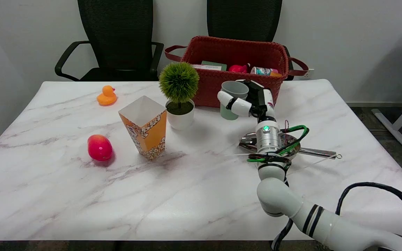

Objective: Place the green cup into the brown storage basket.

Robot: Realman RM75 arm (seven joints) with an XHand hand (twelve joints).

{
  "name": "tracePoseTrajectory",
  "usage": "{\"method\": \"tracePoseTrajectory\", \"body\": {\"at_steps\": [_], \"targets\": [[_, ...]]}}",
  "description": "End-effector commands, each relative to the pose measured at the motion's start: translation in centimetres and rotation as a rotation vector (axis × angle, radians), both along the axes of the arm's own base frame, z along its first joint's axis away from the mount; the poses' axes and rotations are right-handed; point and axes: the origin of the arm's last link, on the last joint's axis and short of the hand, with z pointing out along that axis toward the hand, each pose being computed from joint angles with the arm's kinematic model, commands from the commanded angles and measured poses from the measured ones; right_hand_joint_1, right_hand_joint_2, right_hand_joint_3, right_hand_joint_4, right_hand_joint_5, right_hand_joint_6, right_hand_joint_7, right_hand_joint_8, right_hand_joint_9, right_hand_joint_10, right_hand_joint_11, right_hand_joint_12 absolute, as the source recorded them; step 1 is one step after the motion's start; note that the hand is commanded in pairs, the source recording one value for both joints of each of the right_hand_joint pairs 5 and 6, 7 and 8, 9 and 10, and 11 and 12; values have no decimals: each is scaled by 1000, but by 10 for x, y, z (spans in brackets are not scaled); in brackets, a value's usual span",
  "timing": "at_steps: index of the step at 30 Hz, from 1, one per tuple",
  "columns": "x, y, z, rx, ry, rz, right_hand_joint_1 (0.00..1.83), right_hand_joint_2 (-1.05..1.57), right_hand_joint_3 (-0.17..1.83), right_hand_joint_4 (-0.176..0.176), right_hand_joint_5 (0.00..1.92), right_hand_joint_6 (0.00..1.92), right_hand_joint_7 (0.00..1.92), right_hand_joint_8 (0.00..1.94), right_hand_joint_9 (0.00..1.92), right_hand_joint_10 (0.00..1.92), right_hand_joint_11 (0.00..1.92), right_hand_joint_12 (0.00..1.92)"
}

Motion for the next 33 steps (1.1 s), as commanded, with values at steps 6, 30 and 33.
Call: {"method": "tracePoseTrajectory", "body": {"at_steps": [6,30,33], "targets": [[43,2,9,-20,83,145,1255,777,628,0,691,691,1297,1297,1121,1121,1019,1019],[103,-50,43,-18,242,232,1253,719,628,0,678,678,1312,1312,1154,1154,1047,1047],[108,-61,48,-20,263,225,1253,706,631,0,672,672,1312,1312,1150,1150,1039,1039]]}}
